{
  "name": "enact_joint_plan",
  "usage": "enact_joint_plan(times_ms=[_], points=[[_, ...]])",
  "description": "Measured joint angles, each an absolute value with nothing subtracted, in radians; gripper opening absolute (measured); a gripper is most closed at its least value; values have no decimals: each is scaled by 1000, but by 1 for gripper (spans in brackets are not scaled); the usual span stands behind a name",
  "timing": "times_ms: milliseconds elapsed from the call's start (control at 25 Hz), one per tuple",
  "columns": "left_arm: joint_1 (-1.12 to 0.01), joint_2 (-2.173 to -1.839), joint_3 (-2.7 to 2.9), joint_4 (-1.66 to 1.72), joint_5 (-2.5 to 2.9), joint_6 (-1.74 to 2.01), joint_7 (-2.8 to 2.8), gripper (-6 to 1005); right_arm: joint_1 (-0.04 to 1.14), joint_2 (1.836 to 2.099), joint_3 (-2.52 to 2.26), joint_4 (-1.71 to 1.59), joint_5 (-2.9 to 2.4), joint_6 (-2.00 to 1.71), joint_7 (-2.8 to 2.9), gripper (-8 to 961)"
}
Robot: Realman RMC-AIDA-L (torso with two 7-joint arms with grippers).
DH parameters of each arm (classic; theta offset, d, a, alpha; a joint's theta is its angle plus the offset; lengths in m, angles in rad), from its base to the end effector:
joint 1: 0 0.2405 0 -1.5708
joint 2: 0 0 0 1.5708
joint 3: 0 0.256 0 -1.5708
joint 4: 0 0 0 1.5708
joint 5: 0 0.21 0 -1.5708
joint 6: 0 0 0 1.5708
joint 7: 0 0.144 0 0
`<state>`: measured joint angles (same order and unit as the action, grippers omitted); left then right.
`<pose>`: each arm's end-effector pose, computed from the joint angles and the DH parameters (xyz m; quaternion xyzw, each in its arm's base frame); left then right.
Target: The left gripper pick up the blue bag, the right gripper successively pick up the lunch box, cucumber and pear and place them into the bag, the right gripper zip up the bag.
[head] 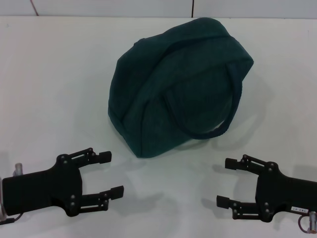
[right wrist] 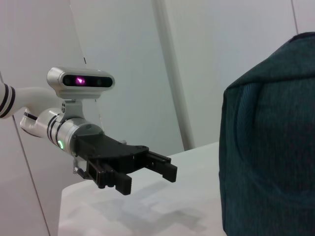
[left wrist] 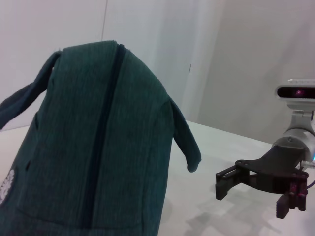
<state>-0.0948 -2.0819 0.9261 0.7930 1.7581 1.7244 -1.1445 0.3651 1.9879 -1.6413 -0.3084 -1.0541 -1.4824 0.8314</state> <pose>-0.3159 0.2070 0.0045 -0.9346 -0.1824 -0.2745 0.1341 0.2858 0.2441 -0.0629 -0.9381 0.1327 0.3064 0.0918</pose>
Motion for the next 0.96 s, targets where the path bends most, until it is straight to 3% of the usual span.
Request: enact_joint_plan(times_ms=[960], points=[[-102,-2083,927,793,1761,1729,-1143,828,363,1993,-1641,-308,-1051,-1483,831,885]])
